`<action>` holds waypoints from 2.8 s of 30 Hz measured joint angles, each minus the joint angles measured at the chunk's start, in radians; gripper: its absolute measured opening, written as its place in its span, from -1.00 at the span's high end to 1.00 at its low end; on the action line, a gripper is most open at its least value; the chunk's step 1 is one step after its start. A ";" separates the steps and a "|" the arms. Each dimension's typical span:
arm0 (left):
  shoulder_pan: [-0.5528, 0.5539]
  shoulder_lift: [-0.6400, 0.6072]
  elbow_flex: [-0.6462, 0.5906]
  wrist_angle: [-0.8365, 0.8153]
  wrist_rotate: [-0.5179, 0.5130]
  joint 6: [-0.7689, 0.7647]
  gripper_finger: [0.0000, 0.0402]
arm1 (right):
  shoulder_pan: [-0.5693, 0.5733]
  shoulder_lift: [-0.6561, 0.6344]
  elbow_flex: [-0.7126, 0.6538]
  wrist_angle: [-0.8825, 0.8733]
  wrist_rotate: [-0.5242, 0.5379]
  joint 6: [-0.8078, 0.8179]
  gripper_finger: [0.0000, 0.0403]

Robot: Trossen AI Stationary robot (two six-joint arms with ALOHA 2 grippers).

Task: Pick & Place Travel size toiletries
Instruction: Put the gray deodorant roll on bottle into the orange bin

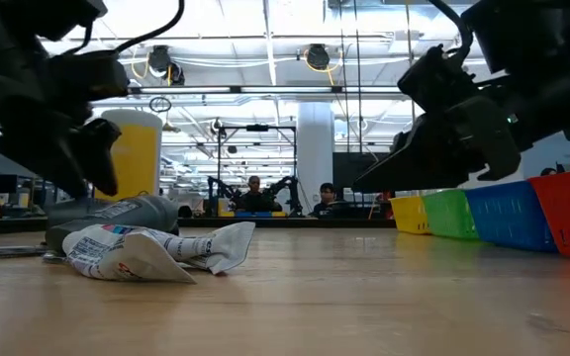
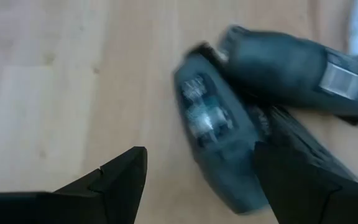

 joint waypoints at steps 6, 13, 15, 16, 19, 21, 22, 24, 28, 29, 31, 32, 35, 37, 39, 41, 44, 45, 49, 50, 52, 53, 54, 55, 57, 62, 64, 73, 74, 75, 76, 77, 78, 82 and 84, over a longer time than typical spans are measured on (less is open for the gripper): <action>-0.030 0.008 0.000 -0.001 -0.030 -0.076 -0.43 | -0.017 -0.008 0.000 0.009 0.000 -0.005 0.34; -0.031 0.053 0.000 -0.002 -0.114 -0.121 -0.43 | -0.017 -0.008 0.000 0.056 0.000 -0.061 0.34; -0.031 0.065 0.000 0.000 -0.114 -0.118 -0.43 | -0.018 -0.008 0.000 0.075 0.000 -0.072 0.34; -0.031 0.070 -0.001 0.003 -0.114 -0.114 -0.43 | -0.018 -0.008 0.000 0.080 0.000 -0.076 0.34; -0.031 0.085 -0.001 0.039 -0.111 -0.090 -0.43 | -0.018 -0.008 0.000 0.076 0.000 -0.076 0.34; -0.031 0.085 -0.001 0.076 -0.111 -0.072 -0.43 | -0.017 -0.008 0.000 0.078 0.000 -0.076 0.34; -0.030 0.085 -0.001 0.093 -0.111 -0.061 -0.43 | -0.017 -0.008 0.000 0.078 0.000 -0.076 0.34; -0.025 0.086 -0.001 0.104 -0.108 -0.047 -0.43 | -0.017 -0.008 0.000 0.076 0.000 -0.071 0.34; 0.001 0.118 -0.017 0.150 -0.054 -0.031 -0.43 | -0.017 -0.008 0.000 0.075 -0.003 -0.048 0.34; 0.008 0.125 -0.024 0.166 -0.037 -0.030 -0.43 | -0.017 -0.008 0.000 0.075 -0.003 -0.047 0.34; 0.018 0.139 -0.034 0.201 -0.014 -0.029 -0.43 | -0.017 -0.008 0.000 0.075 -0.003 -0.046 0.34; 0.021 0.148 -0.038 0.211 -0.006 -0.026 -0.43 | -0.017 -0.008 0.000 0.075 -0.003 -0.046 0.34; 0.027 0.173 -0.041 0.211 0.015 -0.005 -0.43 | -0.017 -0.008 0.000 0.074 -0.003 -0.046 0.34; 0.027 0.173 -0.041 0.220 0.016 -0.003 -0.43 | -0.017 -0.008 0.000 0.075 -0.003 -0.048 0.34; 0.027 0.174 -0.041 0.219 0.017 0.003 -0.40 | -0.017 -0.008 0.000 0.074 -0.003 -0.049 0.34; 0.027 0.174 -0.041 0.213 0.017 0.014 -0.33 | -0.017 -0.008 0.000 0.075 -0.003 -0.049 0.34; 0.027 0.174 -0.041 0.210 0.017 0.018 -0.13 | -0.017 -0.008 0.000 0.074 -0.003 -0.049 0.34; 0.027 0.174 -0.039 0.208 0.017 0.018 -0.06 | -0.017 -0.008 0.000 0.074 -0.004 -0.049 0.34; 0.027 0.174 -0.006 0.146 0.017 0.016 0.08 | -0.017 -0.008 0.000 0.074 -0.003 -0.049 0.34; 0.027 0.174 0.011 0.119 0.017 0.015 0.08 | -0.017 -0.008 0.000 0.074 -0.003 -0.049 0.34; 0.027 0.174 0.053 0.060 0.015 0.016 0.08 | -0.017 -0.008 0.000 0.074 -0.002 -0.049 0.34; 0.027 0.173 0.079 0.036 0.014 0.016 0.08 | -0.017 -0.008 0.000 0.074 -0.002 -0.049 0.34; 0.027 0.173 0.107 0.017 0.014 0.018 0.08 | -0.017 -0.008 0.000 0.074 -0.002 -0.049 0.34; 0.027 0.173 0.137 0.003 0.013 0.022 0.06 | -0.017 -0.008 0.000 0.074 -0.002 -0.049 0.34; 0.022 0.173 0.193 -0.016 0.013 0.042 -0.01 | -0.017 -0.008 0.000 0.074 -0.001 -0.050 0.34; 0.014 0.173 0.304 -0.016 0.016 0.081 -0.06 | -0.017 -0.008 0.000 0.065 0.004 -0.052 0.34; 0.012 0.173 0.336 -0.001 0.024 0.081 -0.01 | -0.017 -0.008 0.000 0.053 0.040 -0.049 0.34; -0.009 0.247 0.351 0.380 0.184 0.139 -0.02 | -0.018 -0.008 0.000 0.041 0.107 -0.026 0.34; -0.014 0.260 0.351 0.417 0.188 0.149 -0.05 | -0.020 -0.008 0.000 0.043 0.107 -0.026 0.34; -0.019 0.275 0.351 0.465 0.195 0.162 -0.06 | -0.022 -0.008 0.000 0.043 0.106 -0.024 0.34; -0.022 0.289 0.351 0.517 0.208 0.174 -0.06 | -0.025 -0.008 0.000 0.042 0.106 -0.023 0.34; -0.025 0.299 0.351 0.551 0.216 0.184 -0.05 | -0.029 -0.008 0.000 0.042 0.106 -0.020 0.34; -0.028 0.310 0.352 0.578 0.229 0.192 -0.04 | -0.032 -0.008 0.000 0.041 0.106 -0.016 0.34; -0.036 0.353 0.393 0.625 0.240 0.228 0.03 | -0.046 -0.008 0.000 0.034 0.106 0.002 0.34; -0.042 0.382 0.426 0.633 0.240 0.253 0.03 | -0.052 -0.008 0.000 0.034 0.106 0.002 0.34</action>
